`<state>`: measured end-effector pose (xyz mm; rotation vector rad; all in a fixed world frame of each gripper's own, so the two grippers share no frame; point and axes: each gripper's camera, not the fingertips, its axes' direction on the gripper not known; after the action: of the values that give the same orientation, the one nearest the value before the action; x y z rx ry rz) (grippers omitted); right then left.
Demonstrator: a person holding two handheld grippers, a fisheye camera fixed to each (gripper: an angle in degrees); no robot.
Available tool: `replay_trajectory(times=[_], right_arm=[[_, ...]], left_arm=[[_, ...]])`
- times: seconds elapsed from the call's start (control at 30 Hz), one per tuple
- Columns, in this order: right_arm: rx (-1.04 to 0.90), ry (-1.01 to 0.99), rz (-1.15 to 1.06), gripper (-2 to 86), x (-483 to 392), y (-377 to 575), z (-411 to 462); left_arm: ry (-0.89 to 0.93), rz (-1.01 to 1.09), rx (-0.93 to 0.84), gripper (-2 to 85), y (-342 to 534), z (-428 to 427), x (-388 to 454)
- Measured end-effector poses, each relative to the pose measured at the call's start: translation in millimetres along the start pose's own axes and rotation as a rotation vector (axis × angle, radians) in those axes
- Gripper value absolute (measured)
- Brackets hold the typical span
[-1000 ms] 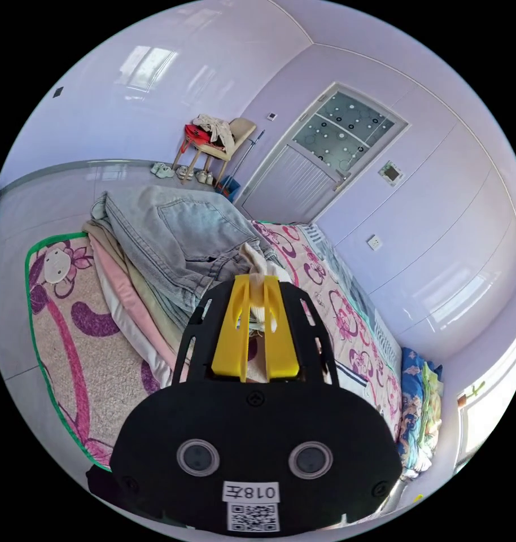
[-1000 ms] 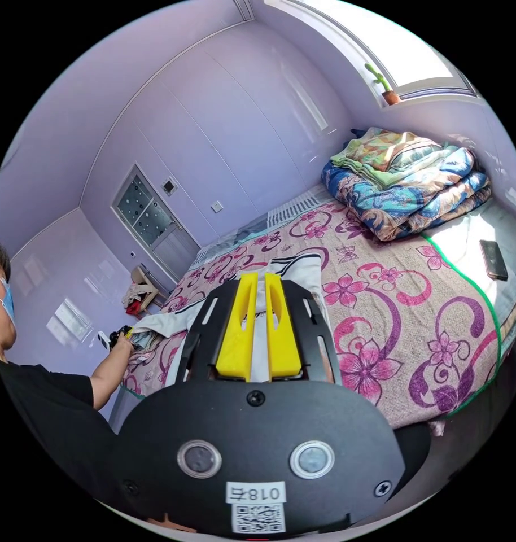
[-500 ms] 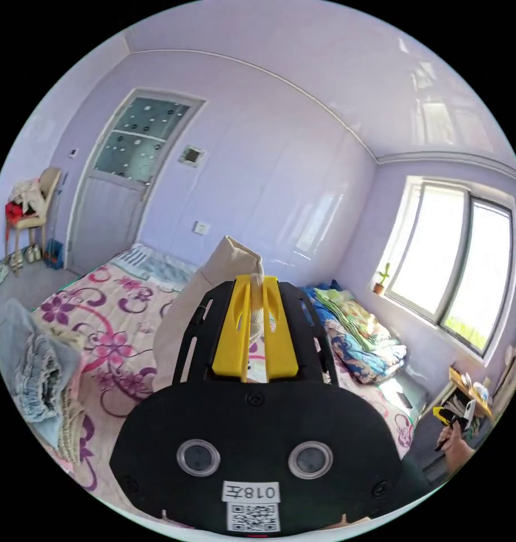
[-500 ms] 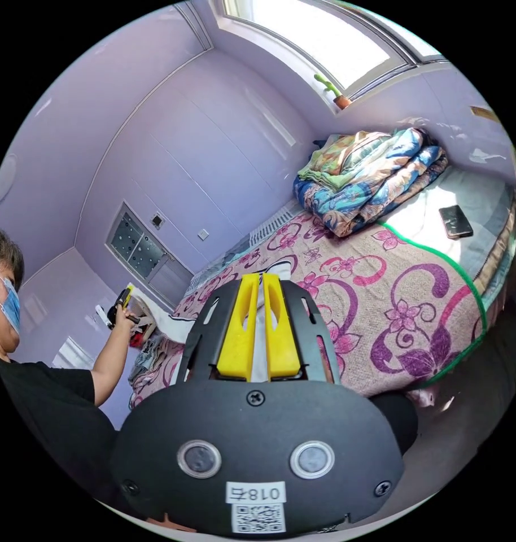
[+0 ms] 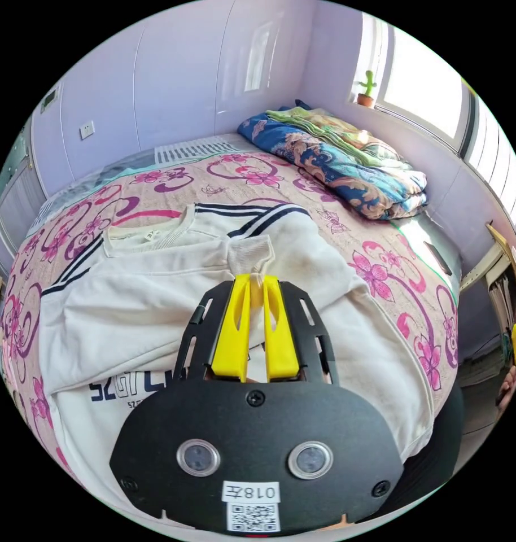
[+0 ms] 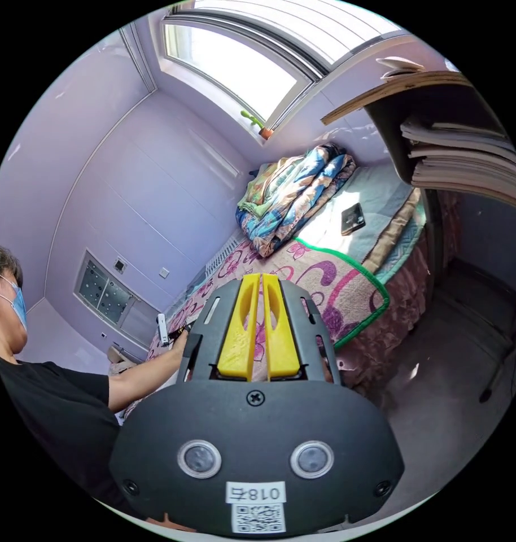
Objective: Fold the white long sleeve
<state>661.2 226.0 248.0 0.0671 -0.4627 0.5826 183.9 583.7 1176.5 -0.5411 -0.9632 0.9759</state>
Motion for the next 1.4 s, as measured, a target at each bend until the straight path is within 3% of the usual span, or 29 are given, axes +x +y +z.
replay_trajectory(times=[0.1, 0.17, 0.23, 0.33, 0.43, 0.57, 0.8, 1.27, 1.4], right_arm=[[0.011, 0.023, 0.004, 0.4, 9, -7, -7], [-0.001, 0.016, 0.011, 0.6, 13, -11, -2], [-0.009, -0.017, 0.02, 0.9, 13, -14, 8], [-0.062, -0.098, 0.001, 1.8, 3, -22, 34], [-0.223, -0.219, -0.052, 3.8, -15, -30, 73], [-0.581, -0.382, -0.09, 7.0, -35, -30, 141], [-0.884, -0.262, -0.168, 9.4, -56, -18, 205], [-1.093, -0.139, -0.19, 8.9, -81, -37, 229], [-1.103, -0.123, -0.222, 2.9, -92, -43, 229]], left_arm=[[0.081, 0.032, -0.016, 10.6, -18, -15, -8], [0.225, 0.055, 0.003, 14.4, -27, -35, -18], [0.485, 0.127, 0.037, 16.4, -29, -73, -34], [0.684, 0.122, 0.103, 16.4, -6, -138, -75], [0.625, 0.007, 0.166, 15.8, 49, -212, -138], [0.472, -0.183, 0.164, 15.0, 142, -289, -207], [0.355, -0.505, 0.053, 14.6, 268, -351, -270], [0.295, -0.416, -0.252, 15.6, 224, -347, -214], [0.34, -0.403, -0.294, 14.7, 206, -354, -198]])
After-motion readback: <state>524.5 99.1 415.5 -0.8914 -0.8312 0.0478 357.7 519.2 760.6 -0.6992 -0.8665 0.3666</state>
